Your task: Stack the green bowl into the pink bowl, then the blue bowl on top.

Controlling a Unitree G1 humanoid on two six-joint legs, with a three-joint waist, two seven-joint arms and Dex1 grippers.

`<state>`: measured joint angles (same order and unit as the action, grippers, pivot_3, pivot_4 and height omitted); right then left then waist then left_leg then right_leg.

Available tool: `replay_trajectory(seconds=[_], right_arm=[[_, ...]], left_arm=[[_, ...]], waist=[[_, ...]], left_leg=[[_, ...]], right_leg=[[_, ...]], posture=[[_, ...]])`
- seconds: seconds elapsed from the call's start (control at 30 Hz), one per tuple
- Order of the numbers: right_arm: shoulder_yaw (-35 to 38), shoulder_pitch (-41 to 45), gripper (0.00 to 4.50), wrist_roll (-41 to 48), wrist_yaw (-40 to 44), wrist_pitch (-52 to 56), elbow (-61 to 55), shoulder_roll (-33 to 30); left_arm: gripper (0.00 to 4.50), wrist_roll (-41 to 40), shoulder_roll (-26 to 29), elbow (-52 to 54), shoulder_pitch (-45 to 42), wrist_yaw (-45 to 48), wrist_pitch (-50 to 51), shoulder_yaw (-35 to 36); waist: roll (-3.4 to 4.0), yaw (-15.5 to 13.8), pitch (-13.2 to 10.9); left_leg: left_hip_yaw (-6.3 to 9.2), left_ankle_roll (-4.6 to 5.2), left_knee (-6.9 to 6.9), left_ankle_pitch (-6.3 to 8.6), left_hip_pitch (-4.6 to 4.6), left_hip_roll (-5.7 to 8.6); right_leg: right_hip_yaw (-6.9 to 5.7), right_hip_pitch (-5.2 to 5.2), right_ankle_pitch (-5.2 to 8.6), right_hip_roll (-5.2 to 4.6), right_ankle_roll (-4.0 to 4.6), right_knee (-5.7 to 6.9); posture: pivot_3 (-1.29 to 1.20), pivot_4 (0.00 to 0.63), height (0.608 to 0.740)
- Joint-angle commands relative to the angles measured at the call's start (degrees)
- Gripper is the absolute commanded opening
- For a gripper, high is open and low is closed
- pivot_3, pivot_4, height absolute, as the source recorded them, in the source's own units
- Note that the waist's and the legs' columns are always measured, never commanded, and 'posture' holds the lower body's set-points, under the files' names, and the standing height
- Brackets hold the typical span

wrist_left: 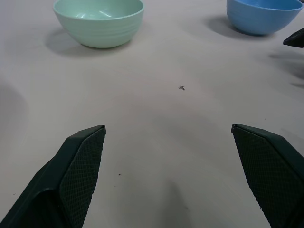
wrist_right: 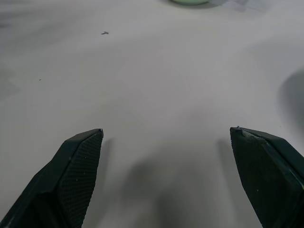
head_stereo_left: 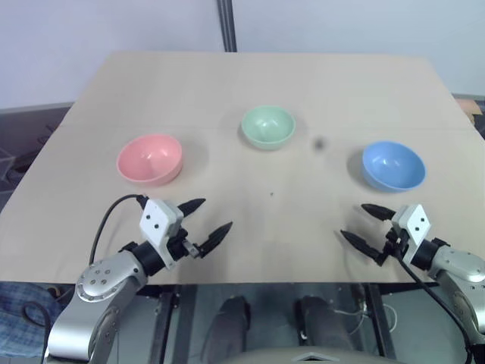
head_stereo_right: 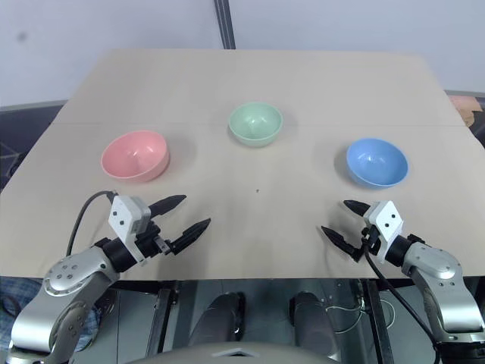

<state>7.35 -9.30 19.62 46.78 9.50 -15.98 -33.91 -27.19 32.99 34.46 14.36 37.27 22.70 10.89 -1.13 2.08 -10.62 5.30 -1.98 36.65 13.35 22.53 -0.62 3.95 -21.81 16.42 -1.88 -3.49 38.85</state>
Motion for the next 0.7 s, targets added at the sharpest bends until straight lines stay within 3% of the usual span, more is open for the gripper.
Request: replay_trajectory(seconds=[0.03,0.33,0.7], right_arm=[[1.3,0.1,4.48,0.6,0.3,-1.3,-1.9,-0.7],[1.7,1.1,4.48,2.3,0.9,-0.1,-2.9,-1.0],[4.2,5.7,4.48,20.1,1.5,11.3,-14.5,-1.9]], left_arm=[[4.50,-0.2,-0.4,1.5,0.0,-0.4,-0.7,-0.1],[4.50,0.5,-1.0,1.2,-0.6,-0.7,-0.9,-1.0],[4.50,-0.1,-1.2,-0.1,-2.9,-2.4,0.7,-1.3]], waist=[[0.00,0.0,0.0],[0.00,0.0,0.0],[0.00,-0.1,0.0]], left_leg=[[0.00,0.00,0.00,0.00,0.00,0.00],[0.00,0.00,0.01,0.00,-0.01,0.00],[0.02,0.00,0.02,0.00,-0.01,0.00]], right_leg=[[0.00,0.00,0.00,0.00,0.00,0.00],[0.00,0.02,0.00,0.00,0.00,0.00],[-0.01,0.03,0.00,0.01,0.00,0.00]], posture=[[0.00,0.150,0.740],[0.00,0.150,0.740],[0.00,0.150,0.740]])
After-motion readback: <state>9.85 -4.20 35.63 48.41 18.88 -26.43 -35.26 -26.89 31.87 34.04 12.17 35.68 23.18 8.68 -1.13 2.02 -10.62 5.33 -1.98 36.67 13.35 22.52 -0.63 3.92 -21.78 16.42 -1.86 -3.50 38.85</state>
